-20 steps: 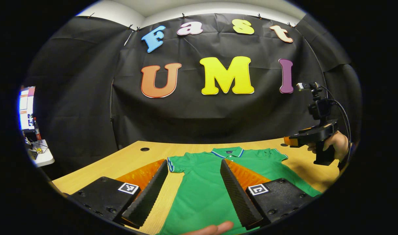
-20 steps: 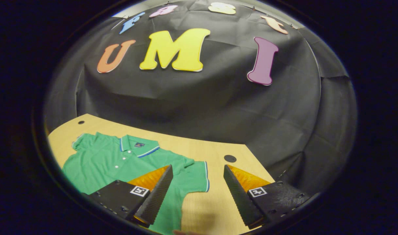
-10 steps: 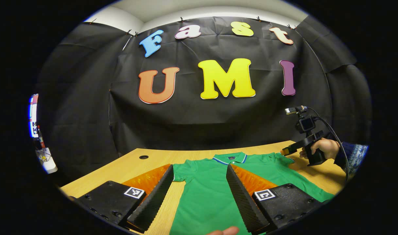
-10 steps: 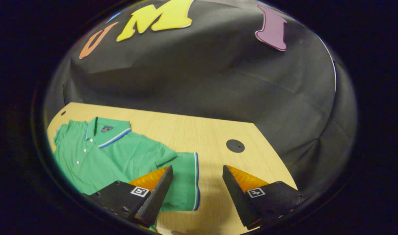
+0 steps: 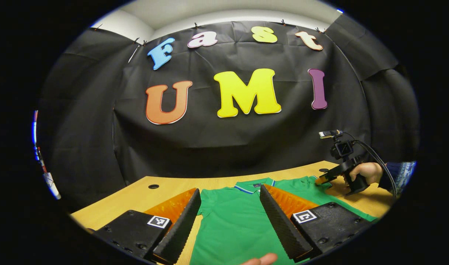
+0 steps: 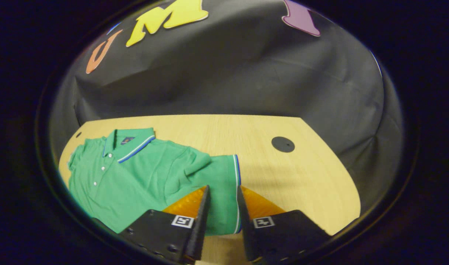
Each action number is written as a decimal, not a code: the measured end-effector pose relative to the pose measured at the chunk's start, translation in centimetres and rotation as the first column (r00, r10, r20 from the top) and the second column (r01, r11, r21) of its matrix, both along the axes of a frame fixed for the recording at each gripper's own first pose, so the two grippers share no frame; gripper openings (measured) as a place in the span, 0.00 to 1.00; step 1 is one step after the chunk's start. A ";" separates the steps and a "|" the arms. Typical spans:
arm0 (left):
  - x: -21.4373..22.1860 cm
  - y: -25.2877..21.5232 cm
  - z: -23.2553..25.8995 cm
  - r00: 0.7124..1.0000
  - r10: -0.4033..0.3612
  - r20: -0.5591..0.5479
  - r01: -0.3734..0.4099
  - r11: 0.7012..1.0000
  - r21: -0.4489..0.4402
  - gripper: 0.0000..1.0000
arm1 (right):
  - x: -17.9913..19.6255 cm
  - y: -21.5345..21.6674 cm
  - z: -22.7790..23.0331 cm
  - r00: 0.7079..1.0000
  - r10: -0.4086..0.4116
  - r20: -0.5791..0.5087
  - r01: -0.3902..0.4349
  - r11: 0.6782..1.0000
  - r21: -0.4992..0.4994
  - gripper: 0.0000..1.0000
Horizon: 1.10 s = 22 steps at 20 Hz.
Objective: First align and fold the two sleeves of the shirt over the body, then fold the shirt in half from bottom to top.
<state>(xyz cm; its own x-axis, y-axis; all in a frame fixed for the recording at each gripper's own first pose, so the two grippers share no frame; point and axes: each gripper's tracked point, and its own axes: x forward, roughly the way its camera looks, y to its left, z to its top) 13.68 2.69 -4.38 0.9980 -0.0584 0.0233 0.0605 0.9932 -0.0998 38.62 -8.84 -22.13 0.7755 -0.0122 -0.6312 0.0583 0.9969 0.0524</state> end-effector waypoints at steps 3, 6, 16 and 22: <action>0.4 0.9 -0.8 1.000 0.019 -0.021 -0.019 1.000 0.003 1.00 | 0.3 0.2 0.0 1.000 0.016 0.025 -0.017 1.000 0.019 0.16; 0.7 1.2 -1.3 0.999 0.014 -0.032 -0.014 1.000 -0.003 1.00 | 0.2 0.4 0.3 0.998 0.043 0.041 -0.042 0.999 -0.016 0.01; 1.8 2.4 -3.6 0.995 0.038 -0.092 -0.038 0.999 -0.002 1.00 | 0.2 4.8 5.9 0.981 0.150 0.120 -0.119 0.966 -0.229 0.00; 2.5 2.9 -5.3 0.990 0.037 -0.139 -0.041 0.999 -0.024 1.00 | -0.9 11.5 7.3 0.972 0.211 0.106 -0.181 0.953 -0.243 0.00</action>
<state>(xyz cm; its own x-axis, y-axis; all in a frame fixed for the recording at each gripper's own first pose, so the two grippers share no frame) 16.18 5.54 -9.67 0.9933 -0.0207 -0.1137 0.0057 0.9914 -0.1308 37.71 2.65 -14.83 0.8518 0.0154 -0.5236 -0.1316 0.9738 -0.1854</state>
